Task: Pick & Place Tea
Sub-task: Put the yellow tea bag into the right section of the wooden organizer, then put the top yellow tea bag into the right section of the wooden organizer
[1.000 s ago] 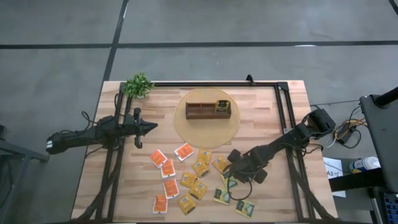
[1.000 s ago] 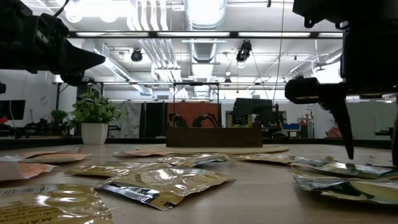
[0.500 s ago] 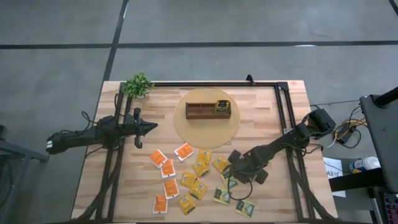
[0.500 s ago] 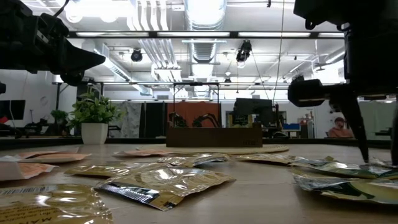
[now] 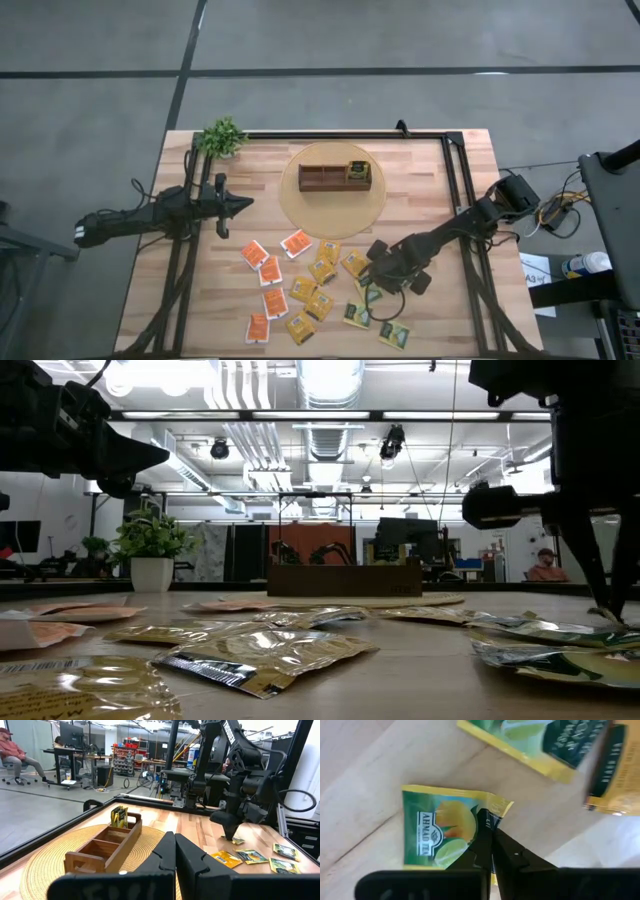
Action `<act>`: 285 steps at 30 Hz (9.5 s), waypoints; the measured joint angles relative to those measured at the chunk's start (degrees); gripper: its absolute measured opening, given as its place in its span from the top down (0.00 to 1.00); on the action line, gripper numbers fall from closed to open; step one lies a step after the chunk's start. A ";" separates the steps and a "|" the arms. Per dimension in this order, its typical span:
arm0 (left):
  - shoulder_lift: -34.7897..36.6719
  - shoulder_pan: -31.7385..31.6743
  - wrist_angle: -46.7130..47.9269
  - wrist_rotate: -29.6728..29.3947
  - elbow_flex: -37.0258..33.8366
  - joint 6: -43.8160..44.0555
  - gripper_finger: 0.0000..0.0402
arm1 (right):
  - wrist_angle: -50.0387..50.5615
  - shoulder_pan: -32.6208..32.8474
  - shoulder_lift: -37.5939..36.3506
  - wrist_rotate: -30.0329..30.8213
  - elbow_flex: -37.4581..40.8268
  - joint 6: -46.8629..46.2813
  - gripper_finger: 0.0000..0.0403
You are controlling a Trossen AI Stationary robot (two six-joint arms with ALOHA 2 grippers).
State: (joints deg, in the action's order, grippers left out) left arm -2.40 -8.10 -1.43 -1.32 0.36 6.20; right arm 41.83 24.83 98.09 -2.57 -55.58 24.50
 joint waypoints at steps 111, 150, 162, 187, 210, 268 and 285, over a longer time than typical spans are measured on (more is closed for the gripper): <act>-0.13 -0.02 0.00 0.00 0.00 -0.01 1.00 | -0.37 -35.62 6.00 41.47 -17.24 -2.03 0.71; -0.10 -0.02 0.00 0.00 0.00 0.02 1.00 | 5.30 -8.61 -15.63 20.06 -4.34 -15.38 0.70; -0.13 -0.01 0.00 0.00 0.00 -0.01 1.00 | 4.21 0.08 -8.21 9.82 -11.16 -22.63 0.70; -0.10 0.00 0.01 0.00 0.00 -0.01 1.00 | 2.29 1.41 10.60 4.01 -16.36 -18.75 0.70; -0.21 -0.02 0.00 0.00 0.00 -0.01 1.00 | -0.27 -0.73 13.53 4.08 -15.97 -17.51 0.70; -0.39 -0.02 0.00 0.00 0.00 -0.01 1.00 | 3.02 -32.76 -1.31 44.75 -19.66 1.68 0.98; -0.39 0.01 0.00 0.00 0.00 -0.01 1.00 | -1.93 -36.31 4.83 43.11 -18.86 4.41 0.98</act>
State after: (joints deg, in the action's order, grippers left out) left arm -2.79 -8.10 -1.43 -1.32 0.36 6.20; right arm 39.90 -11.49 102.91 40.53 -74.43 28.91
